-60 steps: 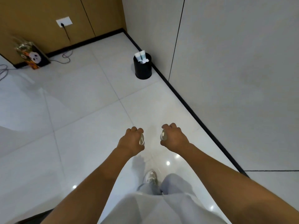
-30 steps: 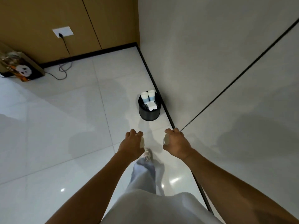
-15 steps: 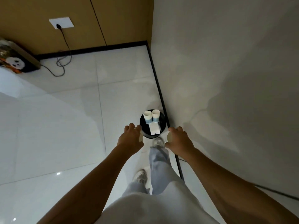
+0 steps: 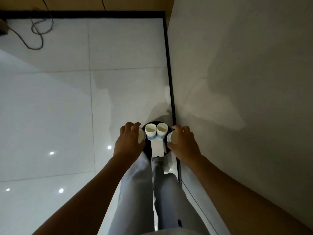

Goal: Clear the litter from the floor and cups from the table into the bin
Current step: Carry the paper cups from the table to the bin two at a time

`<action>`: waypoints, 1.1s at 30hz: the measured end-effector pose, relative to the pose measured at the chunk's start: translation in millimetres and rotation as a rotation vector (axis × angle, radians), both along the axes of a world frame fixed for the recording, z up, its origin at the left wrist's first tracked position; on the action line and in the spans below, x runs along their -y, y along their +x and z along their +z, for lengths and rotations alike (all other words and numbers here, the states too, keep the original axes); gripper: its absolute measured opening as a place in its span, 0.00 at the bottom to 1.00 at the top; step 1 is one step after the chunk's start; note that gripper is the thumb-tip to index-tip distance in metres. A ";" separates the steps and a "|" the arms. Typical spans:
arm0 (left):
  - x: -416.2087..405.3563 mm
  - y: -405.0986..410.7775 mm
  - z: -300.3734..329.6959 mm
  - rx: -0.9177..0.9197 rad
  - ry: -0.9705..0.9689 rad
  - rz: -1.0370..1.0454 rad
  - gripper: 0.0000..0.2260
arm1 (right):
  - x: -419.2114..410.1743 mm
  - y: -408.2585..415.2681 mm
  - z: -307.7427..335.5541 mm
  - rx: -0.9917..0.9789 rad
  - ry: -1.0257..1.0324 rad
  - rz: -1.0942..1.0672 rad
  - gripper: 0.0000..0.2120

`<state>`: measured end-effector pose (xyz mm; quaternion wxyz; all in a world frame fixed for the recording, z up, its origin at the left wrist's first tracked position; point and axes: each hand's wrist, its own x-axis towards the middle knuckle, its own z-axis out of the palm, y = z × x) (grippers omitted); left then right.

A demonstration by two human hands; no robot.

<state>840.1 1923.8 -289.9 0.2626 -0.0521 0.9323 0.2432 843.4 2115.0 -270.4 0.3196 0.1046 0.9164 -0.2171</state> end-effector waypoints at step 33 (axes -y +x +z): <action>-29.9 -50.4 -294.9 0.300 0.041 -0.288 0.39 | -4.6 -51.9 -305.3 0.239 0.048 0.250 0.40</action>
